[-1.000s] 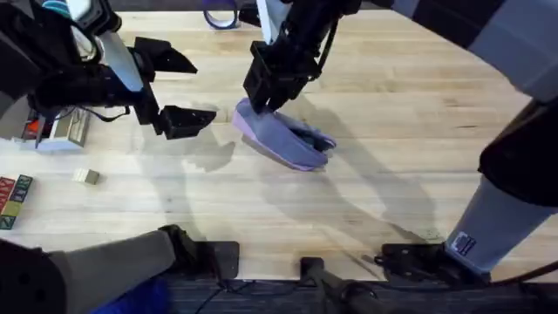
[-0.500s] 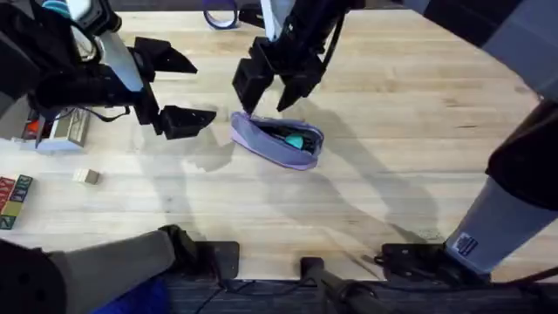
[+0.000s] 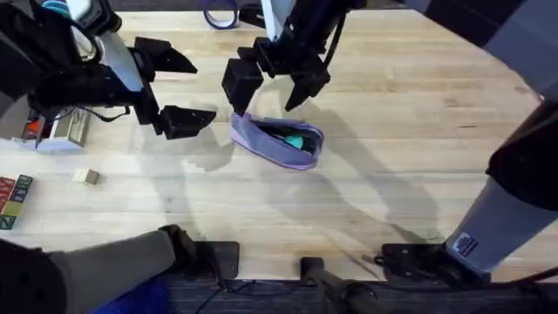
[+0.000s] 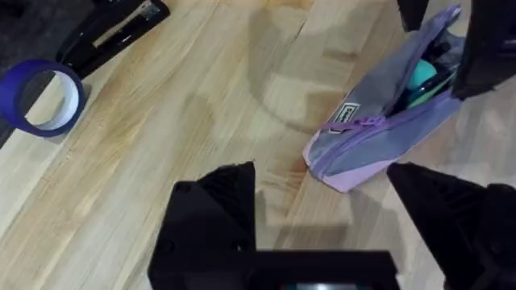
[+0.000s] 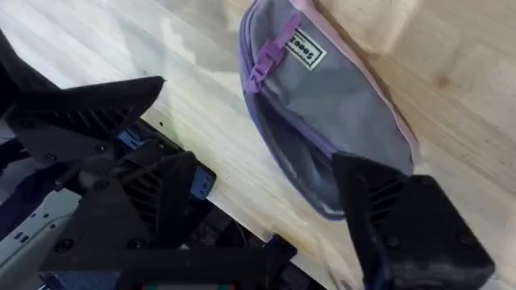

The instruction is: Unzip the bag, pick up the pens from the table one at a time and place them inside, then zip the bag closed.

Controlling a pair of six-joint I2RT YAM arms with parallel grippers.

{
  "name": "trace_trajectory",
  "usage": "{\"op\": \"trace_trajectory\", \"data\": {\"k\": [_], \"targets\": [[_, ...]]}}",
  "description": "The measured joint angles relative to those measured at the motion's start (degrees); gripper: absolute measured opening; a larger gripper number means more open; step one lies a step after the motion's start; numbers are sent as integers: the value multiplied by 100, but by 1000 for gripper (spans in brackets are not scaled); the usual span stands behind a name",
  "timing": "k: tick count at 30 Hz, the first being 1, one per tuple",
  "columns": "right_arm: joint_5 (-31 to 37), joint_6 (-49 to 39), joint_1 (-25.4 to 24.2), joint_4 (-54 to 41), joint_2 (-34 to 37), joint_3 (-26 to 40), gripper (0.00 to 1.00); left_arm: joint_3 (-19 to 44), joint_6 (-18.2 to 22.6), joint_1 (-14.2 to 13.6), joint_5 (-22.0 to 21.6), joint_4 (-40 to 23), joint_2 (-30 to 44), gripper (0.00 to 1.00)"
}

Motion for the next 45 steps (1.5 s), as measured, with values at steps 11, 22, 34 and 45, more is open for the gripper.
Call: {"op": "trace_trajectory", "data": {"k": [11,22,34,45], "targets": [[-2,0,0,0,0,0,996,0,0,0,-1,0,0,994],[-2,782,0,680,0,0,996,0,0,0,1,0,0,993],[313,2916,0,1091,0,0,996,0,0,0,-1,0,0,994],[866,4051,0,1031,2,0,996,0,0,0,-1,1,0,994]]}}
